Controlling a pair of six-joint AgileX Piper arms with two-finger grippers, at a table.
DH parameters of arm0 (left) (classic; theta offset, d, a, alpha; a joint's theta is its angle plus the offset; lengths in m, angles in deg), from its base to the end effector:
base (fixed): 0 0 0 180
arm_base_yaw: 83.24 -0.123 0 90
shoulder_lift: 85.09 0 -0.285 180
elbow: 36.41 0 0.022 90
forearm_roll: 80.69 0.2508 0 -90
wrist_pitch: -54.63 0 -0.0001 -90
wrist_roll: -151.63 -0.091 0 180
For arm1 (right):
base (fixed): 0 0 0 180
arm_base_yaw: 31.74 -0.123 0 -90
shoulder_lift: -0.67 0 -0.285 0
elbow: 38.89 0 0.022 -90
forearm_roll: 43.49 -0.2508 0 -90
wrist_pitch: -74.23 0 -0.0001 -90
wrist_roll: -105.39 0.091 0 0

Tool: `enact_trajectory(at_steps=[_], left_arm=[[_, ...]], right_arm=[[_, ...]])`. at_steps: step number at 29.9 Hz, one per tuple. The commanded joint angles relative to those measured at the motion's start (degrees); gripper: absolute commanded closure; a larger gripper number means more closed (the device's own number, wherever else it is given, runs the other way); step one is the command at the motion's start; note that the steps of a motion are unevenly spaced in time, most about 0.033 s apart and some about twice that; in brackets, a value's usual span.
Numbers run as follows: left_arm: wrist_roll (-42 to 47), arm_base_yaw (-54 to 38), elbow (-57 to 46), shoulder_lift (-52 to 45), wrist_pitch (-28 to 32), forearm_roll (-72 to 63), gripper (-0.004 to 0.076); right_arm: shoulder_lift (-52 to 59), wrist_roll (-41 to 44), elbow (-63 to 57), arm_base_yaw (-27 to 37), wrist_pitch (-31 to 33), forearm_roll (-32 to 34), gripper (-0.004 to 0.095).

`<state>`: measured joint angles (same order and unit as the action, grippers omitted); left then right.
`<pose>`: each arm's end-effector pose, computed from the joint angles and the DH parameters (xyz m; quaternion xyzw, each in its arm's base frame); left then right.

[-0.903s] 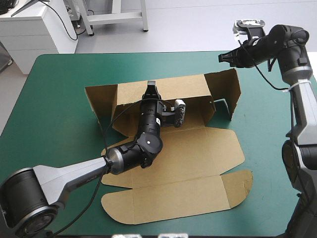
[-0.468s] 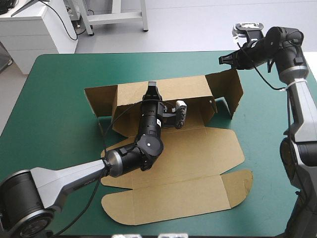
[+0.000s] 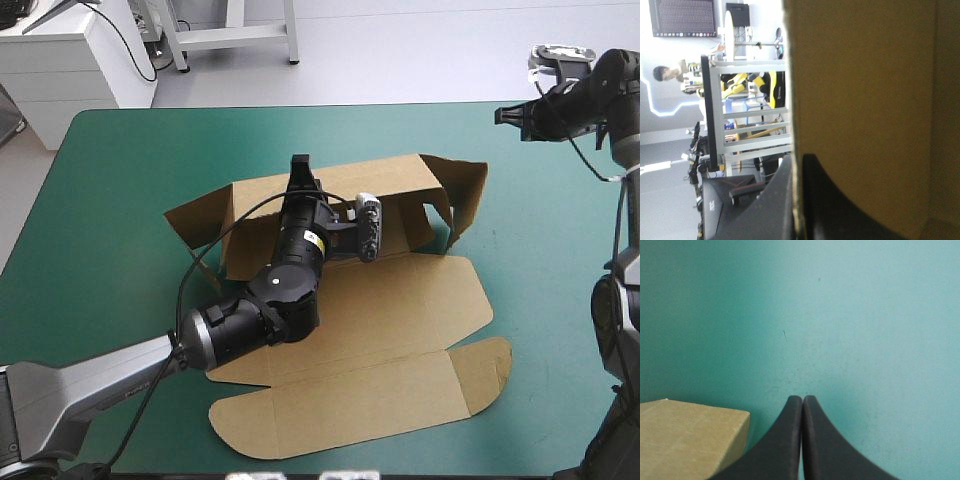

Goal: Fold the box

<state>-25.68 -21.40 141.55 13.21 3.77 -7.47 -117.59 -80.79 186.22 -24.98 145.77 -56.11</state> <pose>0.2223 -0.2719 0.3513 0.6008 0.5530 0.3514 0.4579 0.4198 -0.0308 0.3955 0.0063 0.9471 0.0752 0.3119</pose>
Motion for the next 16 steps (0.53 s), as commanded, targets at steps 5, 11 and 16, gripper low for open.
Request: enact_trajectory(at_steps=[5,11,16], left_arm=[[-0.2,8.2,-0.8,-3.3,-4.3,-2.4,0.0731],[-0.2,12.6,-1.1,-5.2,-8.1,-0.8,0.0731],[-0.2,13.8,-1.1,-7.7,-11.0,-4.6,0.0731]], right_arm=[[7.2,-1.7,1.9,1.3,-0.2,0.0,0.0929],[8.5,-1.7,1.9,1.3,-0.2,0.0,0.0929],[8.7,-1.7,1.9,1.3,-0.2,-1.2,0.0929]])
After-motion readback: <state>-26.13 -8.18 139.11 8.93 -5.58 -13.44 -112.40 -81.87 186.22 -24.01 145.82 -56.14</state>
